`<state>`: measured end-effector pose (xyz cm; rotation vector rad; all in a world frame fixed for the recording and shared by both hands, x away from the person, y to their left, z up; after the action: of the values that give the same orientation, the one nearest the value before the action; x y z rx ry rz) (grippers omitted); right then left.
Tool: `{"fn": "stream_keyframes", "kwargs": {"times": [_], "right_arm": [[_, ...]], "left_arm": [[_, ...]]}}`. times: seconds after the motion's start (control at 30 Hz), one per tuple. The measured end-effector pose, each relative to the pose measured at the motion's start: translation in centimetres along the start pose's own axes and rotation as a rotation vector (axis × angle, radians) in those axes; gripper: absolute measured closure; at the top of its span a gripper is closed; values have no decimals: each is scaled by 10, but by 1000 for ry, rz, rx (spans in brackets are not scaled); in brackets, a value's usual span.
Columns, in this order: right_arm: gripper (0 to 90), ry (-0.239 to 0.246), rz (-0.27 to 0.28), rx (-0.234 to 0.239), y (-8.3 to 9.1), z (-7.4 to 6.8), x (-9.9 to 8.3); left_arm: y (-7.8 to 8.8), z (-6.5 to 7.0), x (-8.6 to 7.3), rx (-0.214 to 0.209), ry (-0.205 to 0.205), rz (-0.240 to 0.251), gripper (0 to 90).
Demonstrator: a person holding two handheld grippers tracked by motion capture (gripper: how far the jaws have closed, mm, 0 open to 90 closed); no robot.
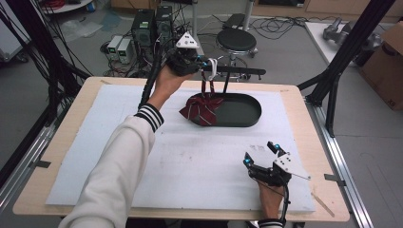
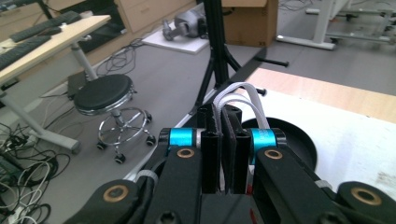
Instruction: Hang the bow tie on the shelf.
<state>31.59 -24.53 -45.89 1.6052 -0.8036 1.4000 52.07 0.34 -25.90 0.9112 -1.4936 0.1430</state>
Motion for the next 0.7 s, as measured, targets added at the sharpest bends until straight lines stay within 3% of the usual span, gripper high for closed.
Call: {"fn": "stream_keyframes", "kwargs": {"times": [0.33,0.53,0.7], "right_arm": [[59,-3,0,1,0,0,0],[58,-6,-2,0,0,0,0],[59,-4,-3,1,0,0,0]], "left_arm": [[-1,-23,-1,64,31,-22,865],[-5,-31,-5,70,47,-21,865],[-13,-29,-8,58,41,-30,865]]}}
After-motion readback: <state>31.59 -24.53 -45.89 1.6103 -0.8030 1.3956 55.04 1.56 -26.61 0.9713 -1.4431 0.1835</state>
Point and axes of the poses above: each handheld gripper's, and its own axes: y roughly backward along the jaws, x roughly out of its top, z roughly to its right, the point moved 6 cm from there along -y, roughly forward along the jaws, and after that the axes turned 4 degrees about -z, right-handed, at the moved point
